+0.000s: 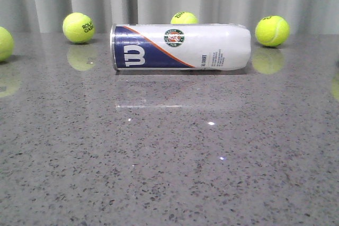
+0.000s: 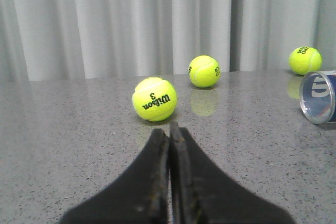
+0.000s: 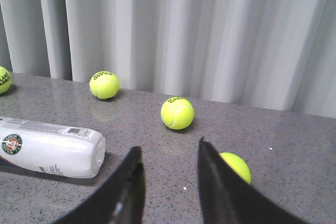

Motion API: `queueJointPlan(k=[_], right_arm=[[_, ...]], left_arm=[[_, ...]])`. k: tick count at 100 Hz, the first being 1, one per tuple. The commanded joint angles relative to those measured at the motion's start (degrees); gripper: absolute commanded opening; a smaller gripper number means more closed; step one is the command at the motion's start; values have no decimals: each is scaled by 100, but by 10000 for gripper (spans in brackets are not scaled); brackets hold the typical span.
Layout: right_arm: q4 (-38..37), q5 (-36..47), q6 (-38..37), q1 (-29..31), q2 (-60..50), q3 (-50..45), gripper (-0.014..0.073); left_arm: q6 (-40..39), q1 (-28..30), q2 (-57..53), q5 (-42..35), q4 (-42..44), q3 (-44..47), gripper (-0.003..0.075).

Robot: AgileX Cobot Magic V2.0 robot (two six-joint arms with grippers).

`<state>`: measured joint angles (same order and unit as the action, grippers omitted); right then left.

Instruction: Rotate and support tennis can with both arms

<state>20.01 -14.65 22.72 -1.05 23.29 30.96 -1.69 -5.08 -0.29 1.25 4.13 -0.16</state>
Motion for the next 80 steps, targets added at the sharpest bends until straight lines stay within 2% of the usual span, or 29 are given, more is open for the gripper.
queueJointPlan(k=[1,8,51,80], right_arm=[[96,453,-21,4,20,127,18],[101,453,-21,4,20,127,-76],[98,453,-21,4,20,127,-70],[98,453,-21,4,20,127,-70]], left_arm=[[-43,6,-215,-447,-32,262,-21],[-43,6,-215,-447,-32,262,-21],[-43,6,-215,-455,-32,262,-21],[-33,6,-215,-1204,-8,230,-21]])
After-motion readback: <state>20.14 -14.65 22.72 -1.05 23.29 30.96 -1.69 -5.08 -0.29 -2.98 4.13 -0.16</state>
